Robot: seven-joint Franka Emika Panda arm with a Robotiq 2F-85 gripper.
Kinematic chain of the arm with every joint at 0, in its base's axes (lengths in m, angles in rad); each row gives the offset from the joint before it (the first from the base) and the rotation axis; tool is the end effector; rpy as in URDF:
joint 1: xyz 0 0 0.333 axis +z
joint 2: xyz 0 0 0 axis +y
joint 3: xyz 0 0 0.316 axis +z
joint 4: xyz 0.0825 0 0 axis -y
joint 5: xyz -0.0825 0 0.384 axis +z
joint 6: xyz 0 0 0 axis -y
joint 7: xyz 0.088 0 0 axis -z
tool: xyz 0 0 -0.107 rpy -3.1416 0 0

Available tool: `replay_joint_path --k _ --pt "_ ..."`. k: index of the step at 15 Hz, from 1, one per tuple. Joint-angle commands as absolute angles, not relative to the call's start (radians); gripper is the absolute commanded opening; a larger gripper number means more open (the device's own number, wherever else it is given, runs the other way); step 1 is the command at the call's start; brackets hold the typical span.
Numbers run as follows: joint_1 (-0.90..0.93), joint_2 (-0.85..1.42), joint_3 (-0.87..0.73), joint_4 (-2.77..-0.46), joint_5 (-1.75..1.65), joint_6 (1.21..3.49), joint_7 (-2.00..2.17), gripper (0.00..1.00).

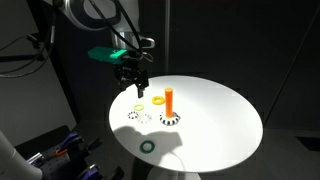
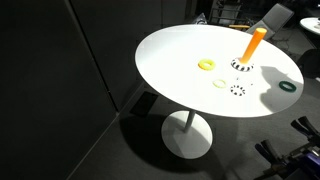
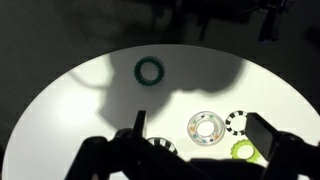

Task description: Put the dark green ring on the stake, then move the stake forward

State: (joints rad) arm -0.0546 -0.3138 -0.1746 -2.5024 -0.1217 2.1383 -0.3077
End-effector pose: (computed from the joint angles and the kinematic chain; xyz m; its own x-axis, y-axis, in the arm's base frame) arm 0.4126 -0.1011 0.3906 0.9858 0.1547 -0.0655 0.1567 -0.9873 0.0267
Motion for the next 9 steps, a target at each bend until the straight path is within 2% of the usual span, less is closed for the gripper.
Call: replay_joint_path --k 1,9 --pt "-0.066 -0.313 -0.164 -2.501 -0.118 2.137 -0.311 1.00" --pt "-0.076 -0.221 -0.187 -2.490 -0.093 2.179 -0.338 1.00"
